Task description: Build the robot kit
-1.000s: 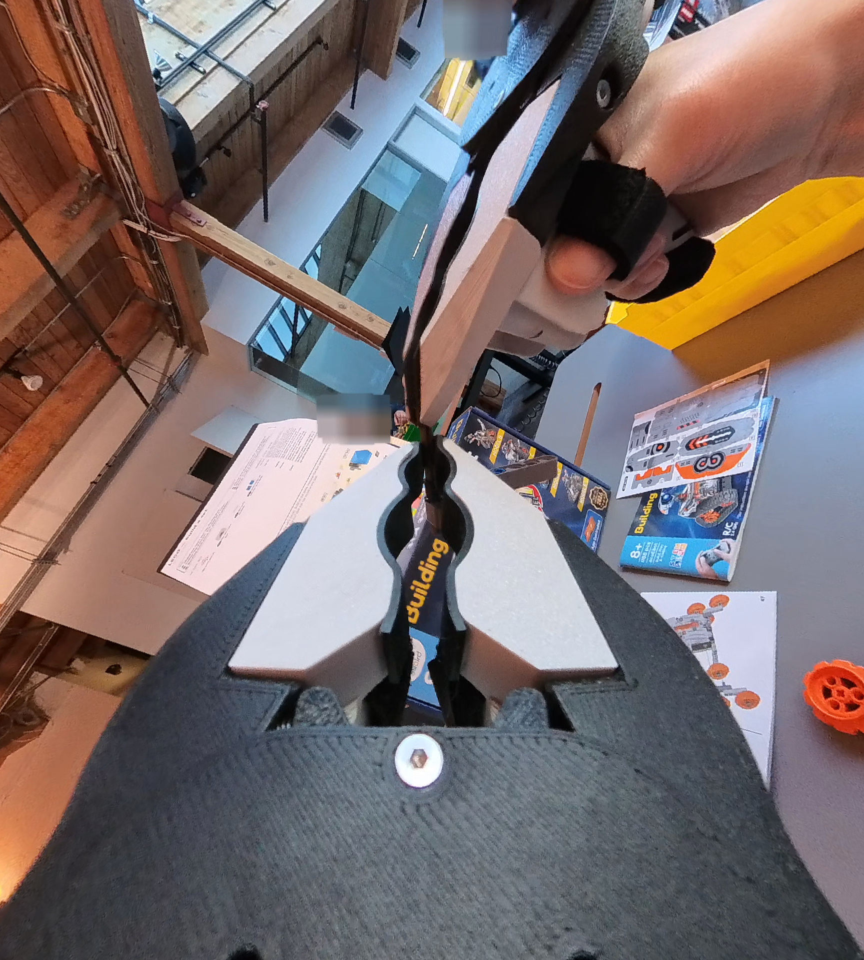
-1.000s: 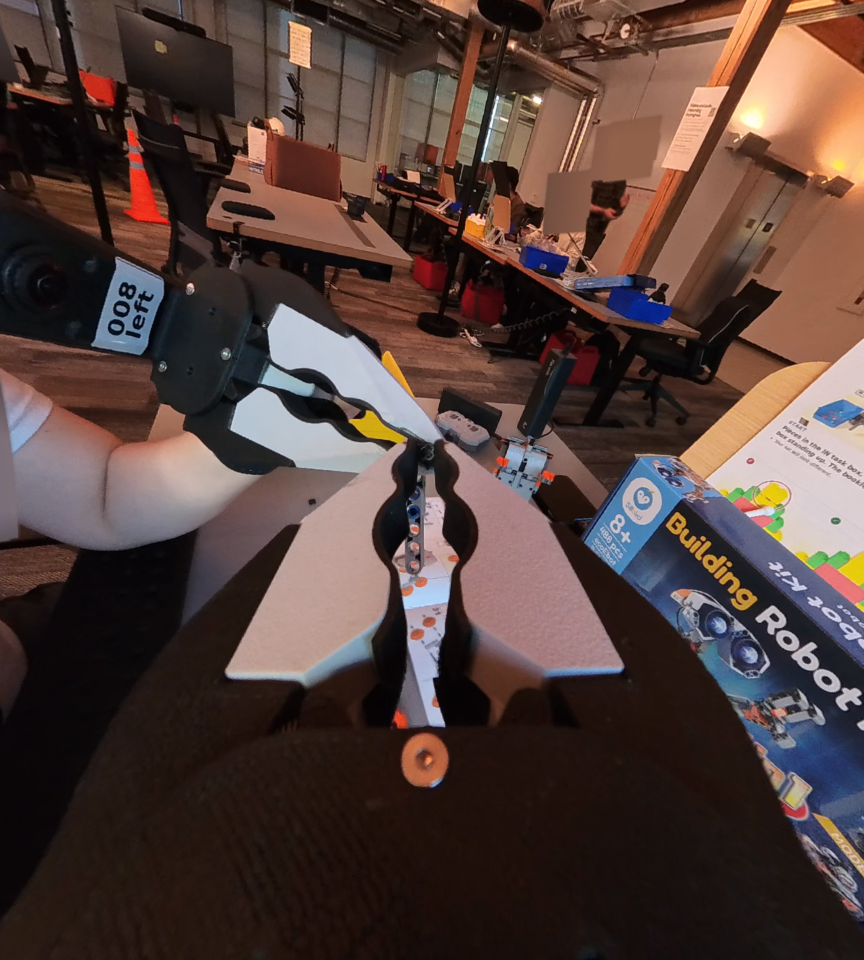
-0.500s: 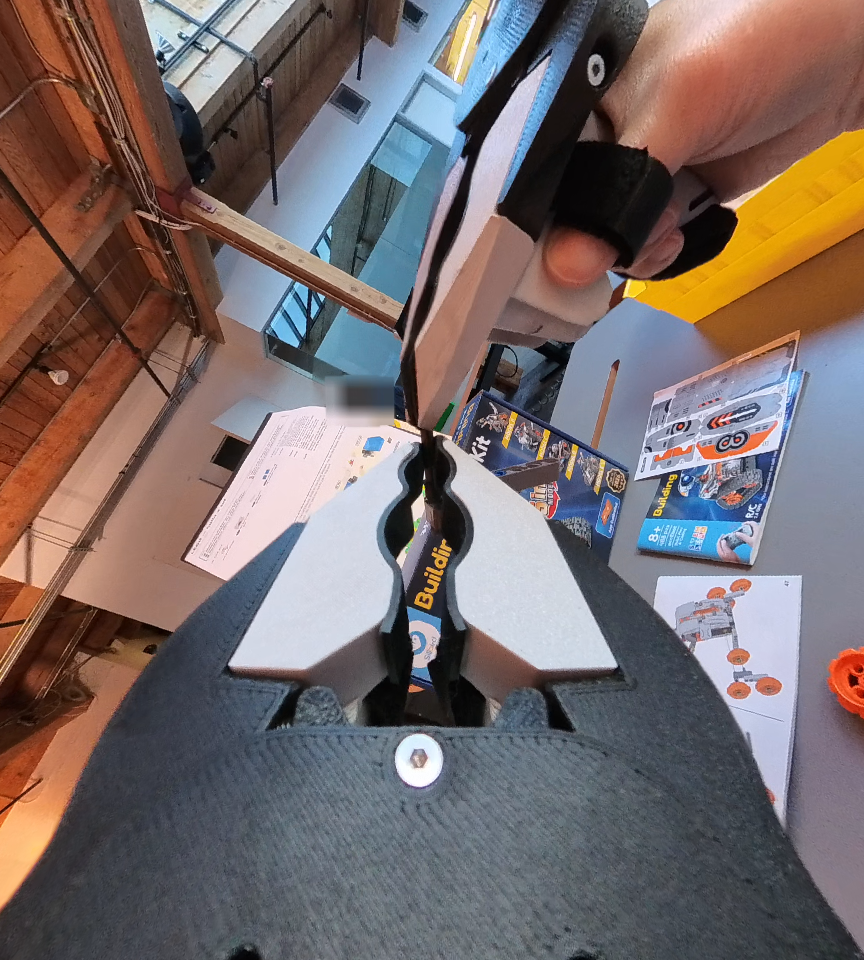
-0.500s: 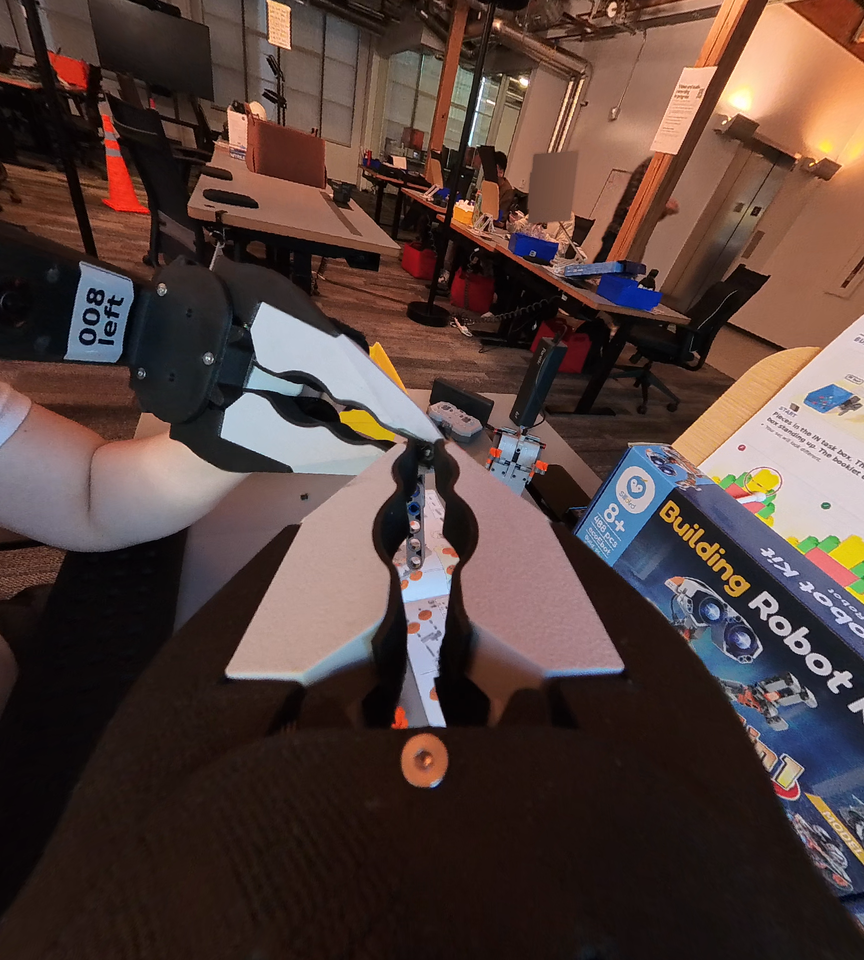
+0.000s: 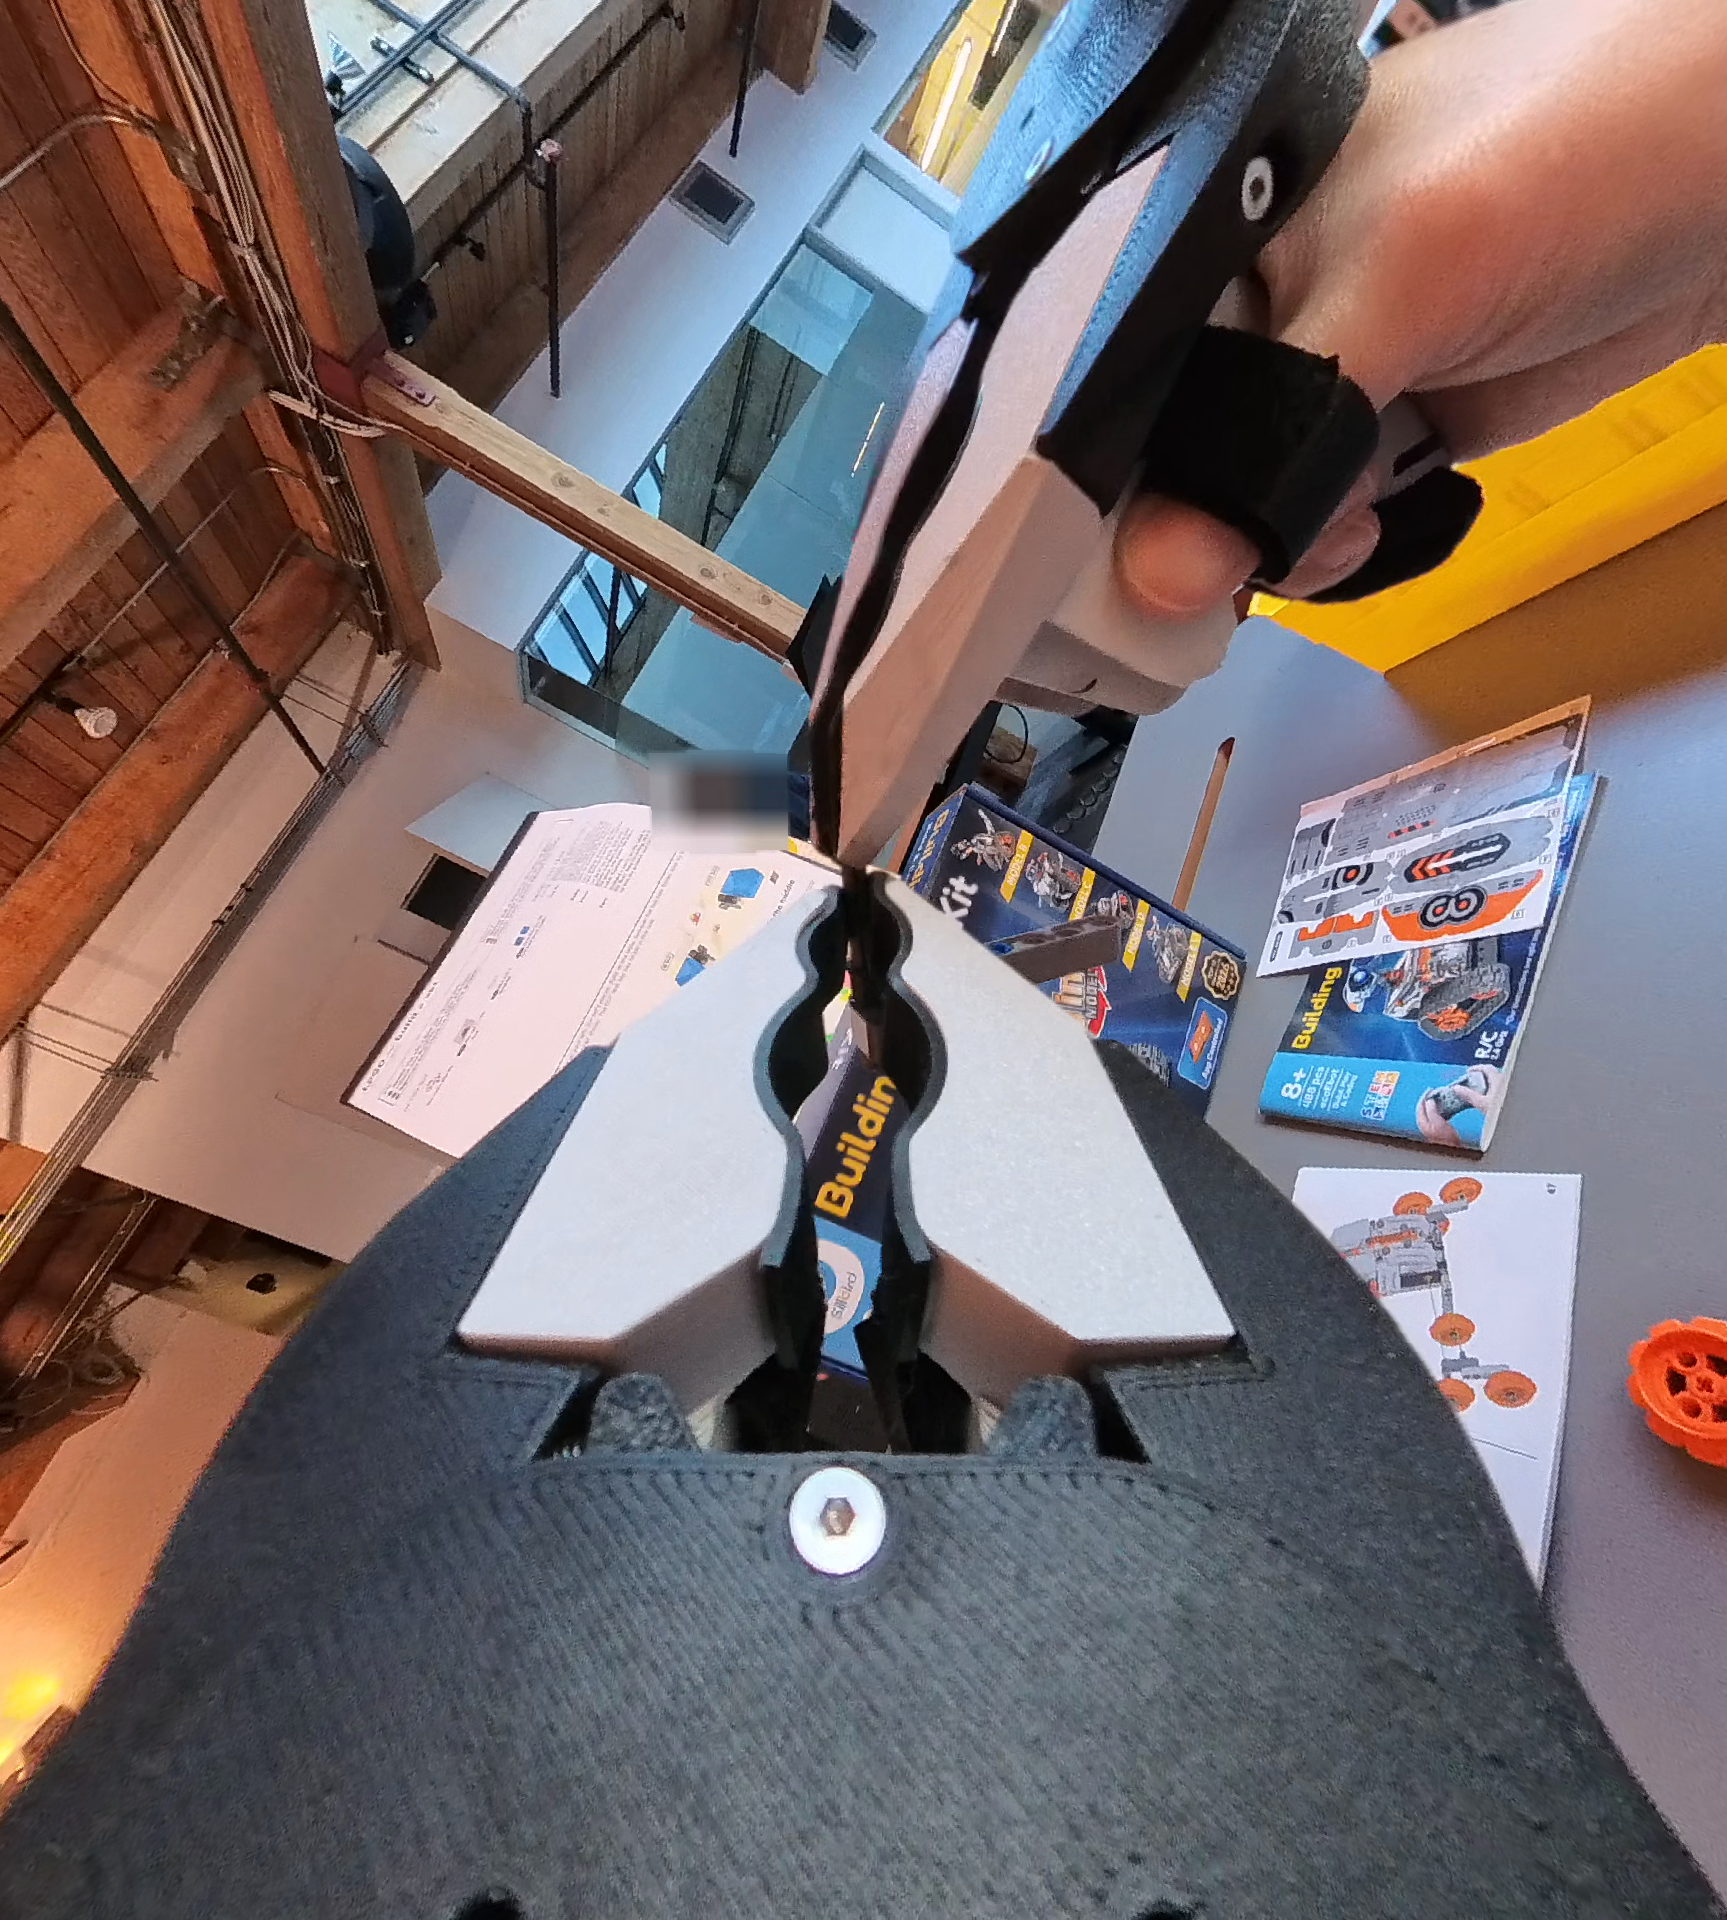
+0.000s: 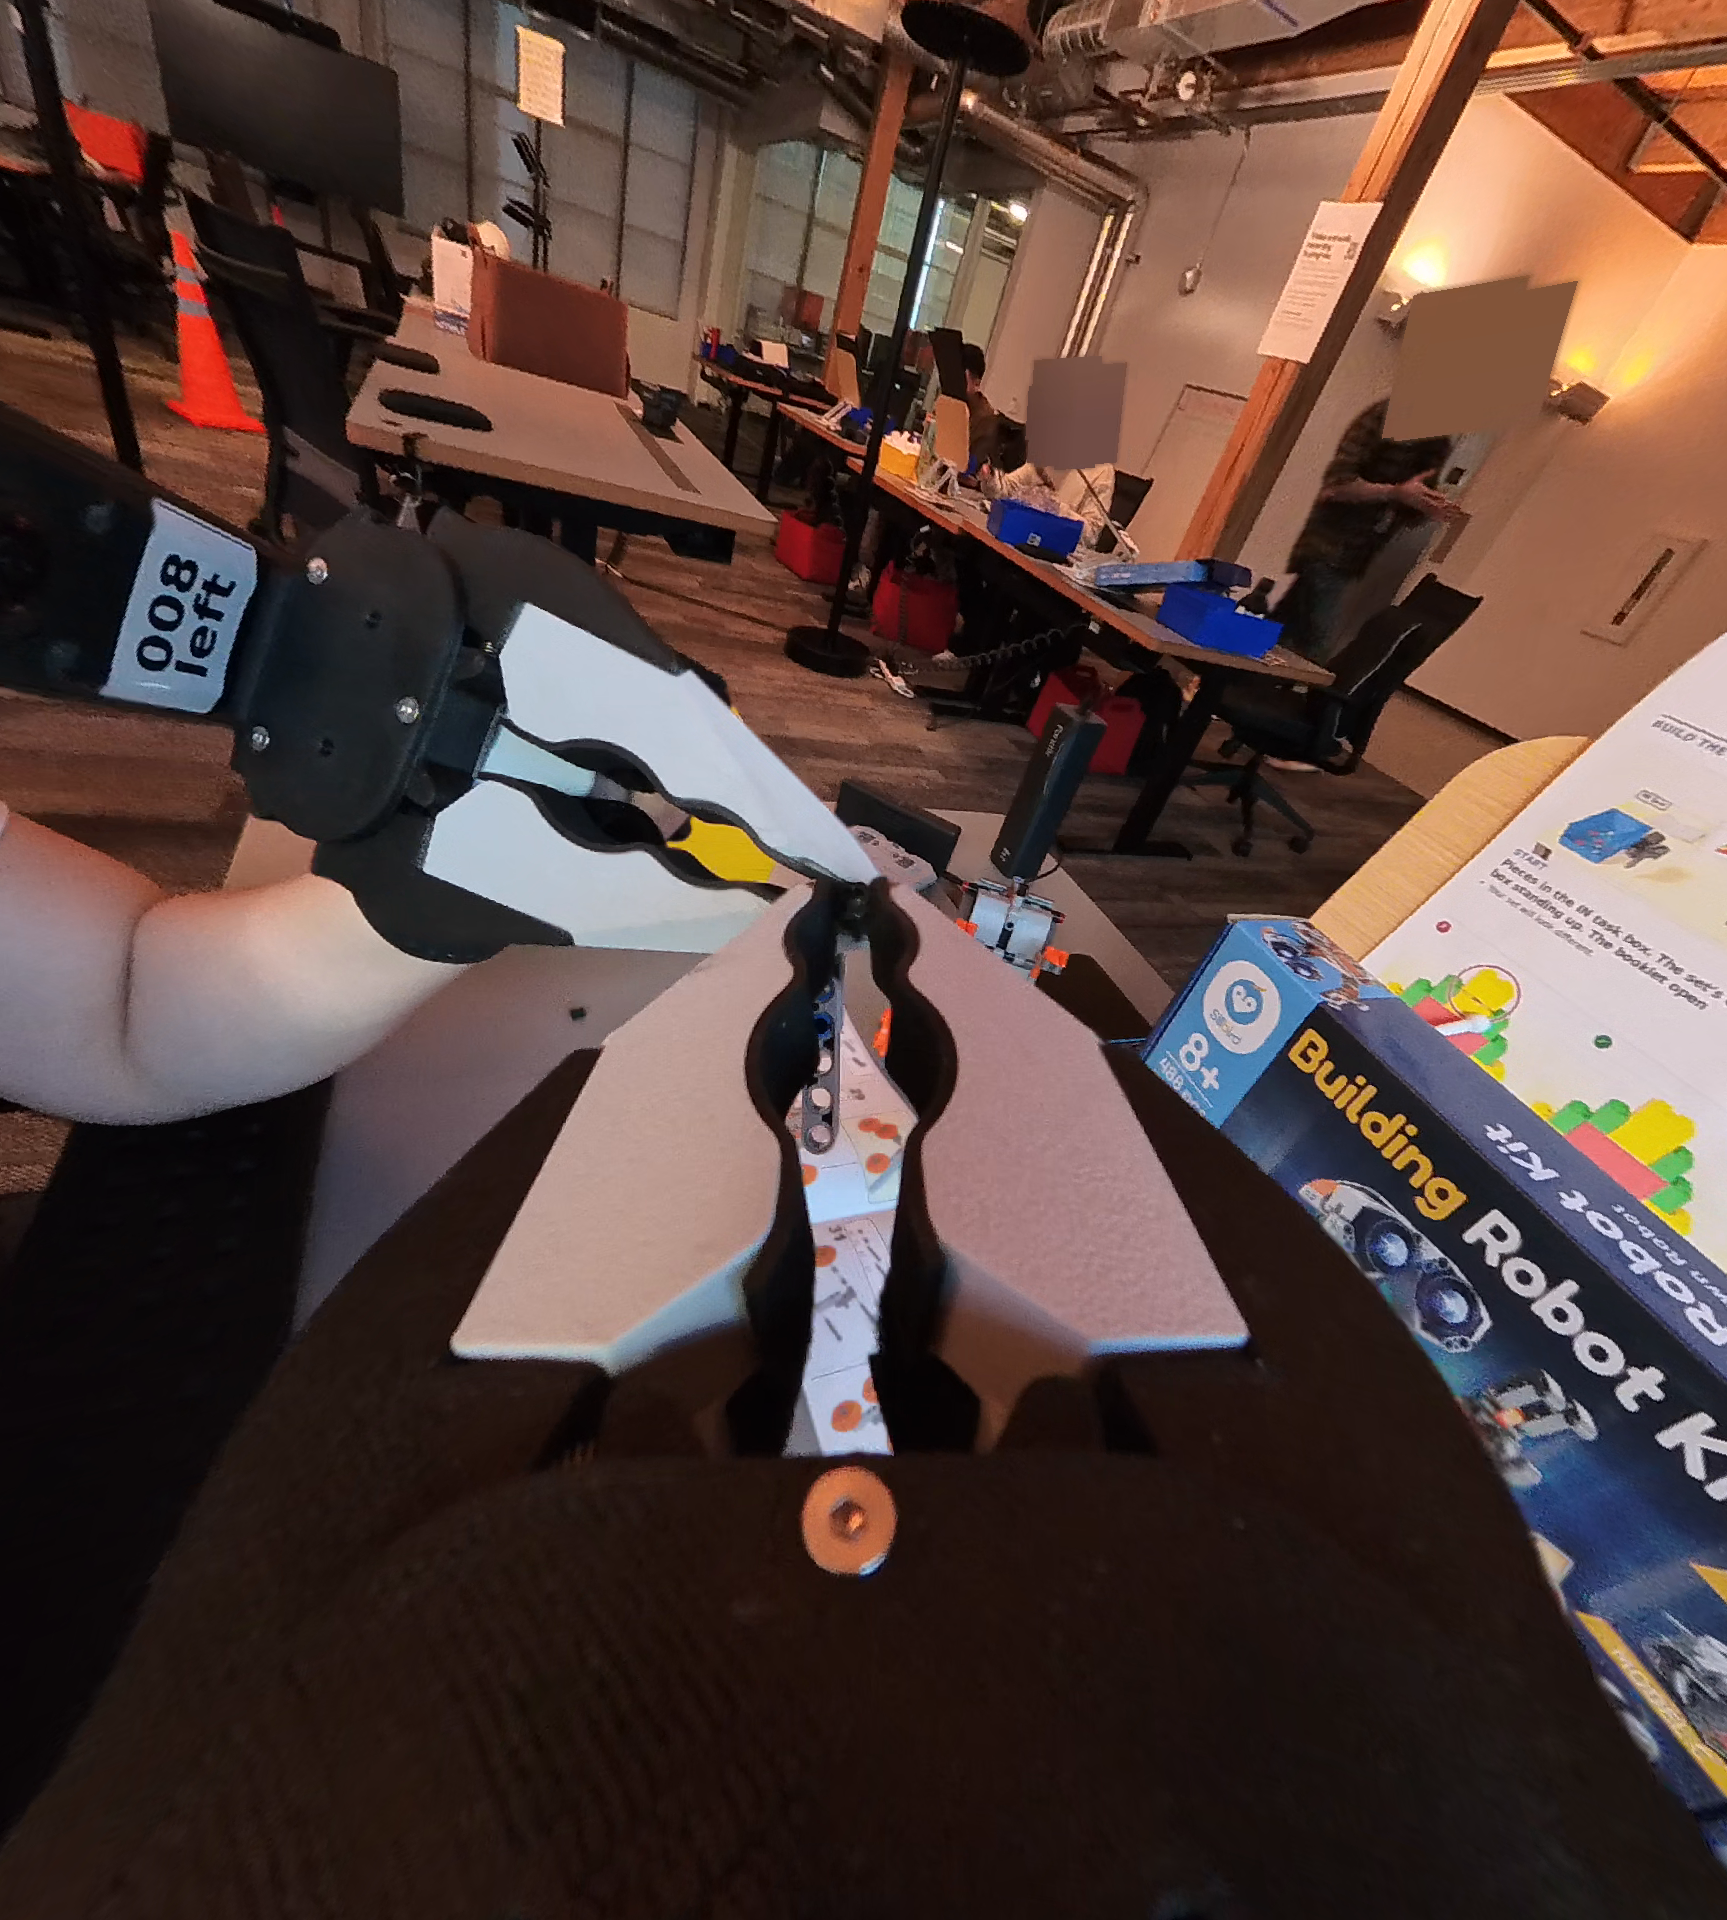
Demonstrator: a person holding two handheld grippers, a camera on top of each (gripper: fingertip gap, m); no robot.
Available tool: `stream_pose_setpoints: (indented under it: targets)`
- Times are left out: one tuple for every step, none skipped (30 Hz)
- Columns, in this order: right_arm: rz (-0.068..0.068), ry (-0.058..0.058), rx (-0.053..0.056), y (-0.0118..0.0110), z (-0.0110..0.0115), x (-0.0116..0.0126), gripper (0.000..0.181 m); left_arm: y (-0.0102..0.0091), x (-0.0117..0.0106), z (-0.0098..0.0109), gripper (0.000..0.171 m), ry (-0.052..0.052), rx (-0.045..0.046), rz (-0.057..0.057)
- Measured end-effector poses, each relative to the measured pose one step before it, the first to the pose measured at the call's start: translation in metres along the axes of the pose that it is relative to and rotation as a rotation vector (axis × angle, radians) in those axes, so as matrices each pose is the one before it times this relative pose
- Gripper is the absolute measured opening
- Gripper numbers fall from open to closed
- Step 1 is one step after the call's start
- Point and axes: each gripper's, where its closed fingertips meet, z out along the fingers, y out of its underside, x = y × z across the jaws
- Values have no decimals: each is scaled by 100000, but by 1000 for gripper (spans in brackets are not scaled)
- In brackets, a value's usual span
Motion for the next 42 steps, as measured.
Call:
stream_pose_setpoints:
  targets:
    - [66,89,-254,78,44,27,5,46,9,14,0,41,-425,278]
    - [-620,651,-24,-20,50,23,5,49,-27,25,0,-494,-151,361]
    - [-407,296,43,-41,21,-14,5,-5,-32,3,0,-174,474,-419]
    - [142,-399,456,-78,-41,-57,5,-67,-5,-40,0,700,729,-1408]
    - [717,-1071,1667,-226,-58,-93,5,-185,-69,-86,0,450,1258,-1594]
    - [1016,-1010,1588,-192,-41,-81,5,-198,-96,-104,0,-88,1270,-1065]
    - [101,-109,266,-11,29,2,5,-46,-44,-38,0,-5,-74,-287]
    - [-386,573,-263,49,63,44,5,72,-24,19,0,-326,-725,546]
    - [-537,712,-347,41,69,43,5,92,-25,24,0,-707,-540,900]
    - [-469,381,111,-15,19,14,5,32,-36,21,0,-364,23,14]
    - [45,-322,628,-83,-22,-38,5,-54,-18,-26,0,419,427,-1215]
    - [479,-782,1321,-186,-40,-82,5,-162,-64,-74,0,374,1115,-1567]
    - [82,-400,1185,-164,-12,-56,5,-163,-87,-79,0,13,1026,-1189]
    - [-445,311,-182,40,47,14,5,-8,-34,-15,0,12,-236,-130]
    - [-539,591,-779,132,76,55,5,143,3,31,0,-182,-936,822]
    - [-285,406,-120,34,48,29,5,82,-24,35,0,-542,-346,566]
    - [-79,82,-143,23,10,27,5,28,9,23,0,117,-2,-450]
    - [-271,-126,149,-20,-13,-32,5,-24,2,-14,0,630,160,-1024]
    - [-244,-190,781,-126,-15,-68,5,-112,-43,-59,0,224,849,-912]
    - [-237,-1,306,-81,-4,-44,5,-90,-56,-49,0,190,725,-994]
    - [-528,267,-370,33,-1,10,5,-2,2,-14,0,634,-75,-912]
    - [31,87,-119,16,14,6,5,14,-4,-1,0,115,-8,-8]
    - [349,-80,62,-28,-8,5,5,-15,-16,-3,0,-353,599,522]
    - [326,113,-1035,103,-68,65,5,24,81,35,0,532,449,453]
    - [152,1145,-2327,270,-55,219,5,169,171,132,0,1765,-263,29]
    - [-689,1289,-1542,179,32,125,5,208,100,129,0,1460,-685,-1131]
    - [-934,1415,-147,-60,28,107,5,55,-15,96,0,164,1078,-1524]
    - [779,666,-981,108,45,96,5,85,16,68,0,491,1019,-1071]
    - [2148,-254,-1392,250,81,71,5,208,76,54,0,1194,-569,-481]
    - [1496,-387,-378,159,74,63,5,187,80,44,0,1279,-584,-884]
    - [1651,-486,337,58,63,79,5,118,30,24,0,1057,-151,-1510]
    - [2687,-685,347,28,66,59,5,74,-3,15,0,880,154,-1631]
    - [2863,-1075,-177,117,44,27,5,89,54,22,0,1385,-18,-1593]
    - [2293,-950,175,65,27,53,5,81,39,10,0,1106,-4,-1372]
    - [1365,-695,746,-13,14,55,5,21,-15,22,0,575,421,-1318]
    - [1173,-588,297,37,37,42,5,31,26,41,0,696,136,-1337]
    - [1534,-326,-125,74,11,65,6,70,21,44,0,615,-156,-1049]
    - [1225,-217,-160,72,20,69,5,71,82,71,0,932,-71,-1116]
    - [943,-339,-334,96,44,20,5,77,126,77,0,1221,-142,-1353]
    - [530,205,-599,129,23,90,6,114,73,75,0,988,-159,-1199]
    - [469,423,-535,119,22,117,5,142,15,60,0,748,-308,-1198]
    - [471,-260,-80,46,26,18,5,66,53,48,0,945,78,-1260]
